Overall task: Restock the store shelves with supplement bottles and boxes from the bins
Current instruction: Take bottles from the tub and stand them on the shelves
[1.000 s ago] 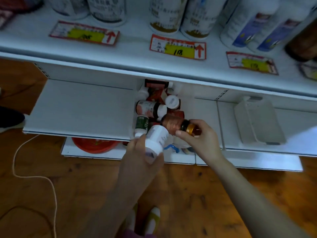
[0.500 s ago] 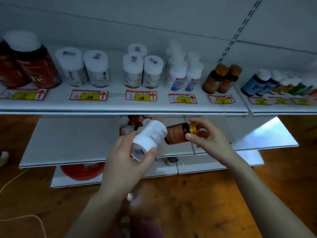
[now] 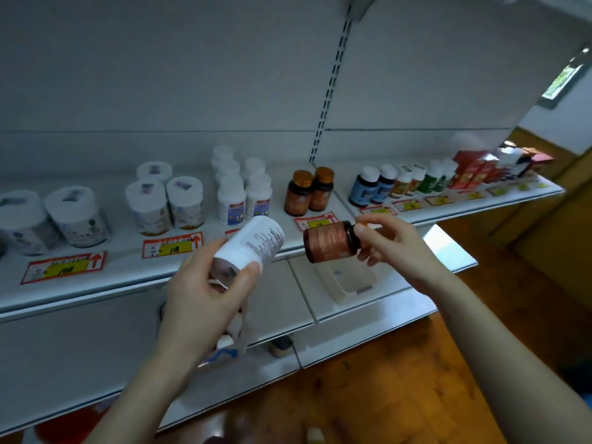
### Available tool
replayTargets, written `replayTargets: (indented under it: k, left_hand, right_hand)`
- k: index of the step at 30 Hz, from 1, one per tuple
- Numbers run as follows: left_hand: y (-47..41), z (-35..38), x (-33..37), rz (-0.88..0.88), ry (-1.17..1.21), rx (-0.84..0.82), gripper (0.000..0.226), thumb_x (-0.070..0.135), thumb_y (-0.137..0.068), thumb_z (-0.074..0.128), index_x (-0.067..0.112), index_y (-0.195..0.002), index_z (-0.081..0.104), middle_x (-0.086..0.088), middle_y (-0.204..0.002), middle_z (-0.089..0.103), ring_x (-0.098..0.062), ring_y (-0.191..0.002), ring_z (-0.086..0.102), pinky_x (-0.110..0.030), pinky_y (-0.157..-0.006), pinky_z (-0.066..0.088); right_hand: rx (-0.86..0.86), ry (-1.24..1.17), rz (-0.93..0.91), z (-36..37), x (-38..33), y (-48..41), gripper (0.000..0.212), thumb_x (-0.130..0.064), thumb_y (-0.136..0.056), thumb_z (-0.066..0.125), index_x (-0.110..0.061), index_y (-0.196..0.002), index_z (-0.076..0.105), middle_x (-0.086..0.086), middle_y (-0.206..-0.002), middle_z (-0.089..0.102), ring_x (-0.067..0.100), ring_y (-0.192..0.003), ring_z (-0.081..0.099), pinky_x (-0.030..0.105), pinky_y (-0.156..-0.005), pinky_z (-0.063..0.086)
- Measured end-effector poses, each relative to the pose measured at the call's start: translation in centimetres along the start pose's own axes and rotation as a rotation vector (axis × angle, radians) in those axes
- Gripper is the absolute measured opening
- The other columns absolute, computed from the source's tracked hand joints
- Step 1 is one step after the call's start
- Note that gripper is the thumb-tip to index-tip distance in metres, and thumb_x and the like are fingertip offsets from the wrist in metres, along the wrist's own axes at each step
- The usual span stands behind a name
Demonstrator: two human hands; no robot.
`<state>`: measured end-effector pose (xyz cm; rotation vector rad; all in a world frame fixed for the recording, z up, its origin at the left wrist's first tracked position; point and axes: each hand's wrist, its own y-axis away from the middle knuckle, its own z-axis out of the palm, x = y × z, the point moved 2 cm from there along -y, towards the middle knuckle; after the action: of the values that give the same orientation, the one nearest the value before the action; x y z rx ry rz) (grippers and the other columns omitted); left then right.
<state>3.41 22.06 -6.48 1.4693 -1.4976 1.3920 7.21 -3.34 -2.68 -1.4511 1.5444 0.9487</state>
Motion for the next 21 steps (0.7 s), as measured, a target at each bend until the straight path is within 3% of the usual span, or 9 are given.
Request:
replayTargets:
  k: [2, 5, 10, 14, 17, 21]
  left_hand:
    - [-0.8, 1.5, 0.8, 0.009, 0.021, -0.008, 0.03, 0.057, -0.057, 0.053, 0.046, -0.085, 0.054, 0.01, -0.082, 0.061, 0.002, -0.071, 0.056, -0.008, -0.054, 0.042]
    - [-2.1, 4.2, 2.2, 0.031, 0.008, 0.024, 0.03, 0.059, -0.057, 0.051, 0.048, -0.084, 0.052, 0.012, -0.084, 0.06, 0.0, -0.077, 0.057, -0.01, -0.055, 0.044]
    - [-3.3, 8.1, 3.8, 0.013, 0.047, 0.139, 0.031, 0.059, -0.055, 0.052, 0.046, -0.083, 0.053, 0.024, -0.078, 0.062, 0.008, -0.076, 0.058, -0.008, -0.058, 0.046]
    - [-3.6, 9.4, 5.1, -0.008, 0.04, 0.292, 0.027, 0.057, -0.055, 0.053, 0.044, -0.079, 0.054, 0.035, -0.078, 0.061, 0.008, -0.071, 0.058, -0.008, -0.058, 0.046]
    - [-3.4, 9.6, 5.5, -0.022, 0.018, 0.395, 0.027, 0.053, -0.057, 0.058, 0.042, -0.082, 0.056, 0.022, -0.074, 0.063, 0.004, -0.067, 0.058, -0.009, -0.054, 0.045]
    - [-3.4, 9.6, 6.0, -0.067, 0.038, 0.481, 0.025, 0.047, -0.06, 0.062, 0.039, -0.083, 0.06, 0.004, -0.072, 0.06, -0.003, -0.06, 0.057, -0.01, -0.046, 0.043]
  right_hand:
    - [-0.001, 0.004, -0.017, -1.4, -0.1, -1.3, 0.022, -0.02, -0.089, 0.059, -0.007, -0.106, 0.058, 0.009, -0.072, 0.063, 0.007, -0.052, 0.06, 0.019, -0.05, 0.05]
    - [-0.055, -0.012, -0.06, -3.6, -0.1, -3.5, 0.013, -0.015, -0.087, 0.06, -0.013, -0.1, 0.06, 0.006, -0.074, 0.062, 0.007, -0.052, 0.06, 0.021, -0.052, 0.051]
    - [-0.287, -0.004, -0.147, -7.1, -0.5, -8.1, 0.024, -0.008, -0.085, 0.061, -0.027, -0.1, 0.06, 0.002, -0.093, 0.064, 0.008, -0.066, 0.063, 0.022, -0.062, 0.052]
    - [-0.309, 0.023, -0.235, -7.3, -2.2, -11.8, 0.02, -0.016, -0.086, 0.062, -0.016, -0.106, 0.061, 0.003, -0.076, 0.062, 0.002, -0.051, 0.059, 0.016, -0.052, 0.049]
    - [-0.236, 0.027, -0.324, -5.8, -3.8, -14.4, 0.019, -0.022, -0.084, 0.065, -0.009, -0.099, 0.063, 0.005, -0.064, 0.062, 0.004, -0.043, 0.057, 0.016, -0.046, 0.047]
    - [-0.171, 0.008, -0.441, -3.6, -5.5, -17.1, 0.02, -0.031, -0.083, 0.065, -0.016, -0.096, 0.065, 0.001, -0.064, 0.064, 0.002, -0.045, 0.058, 0.014, -0.048, 0.047]
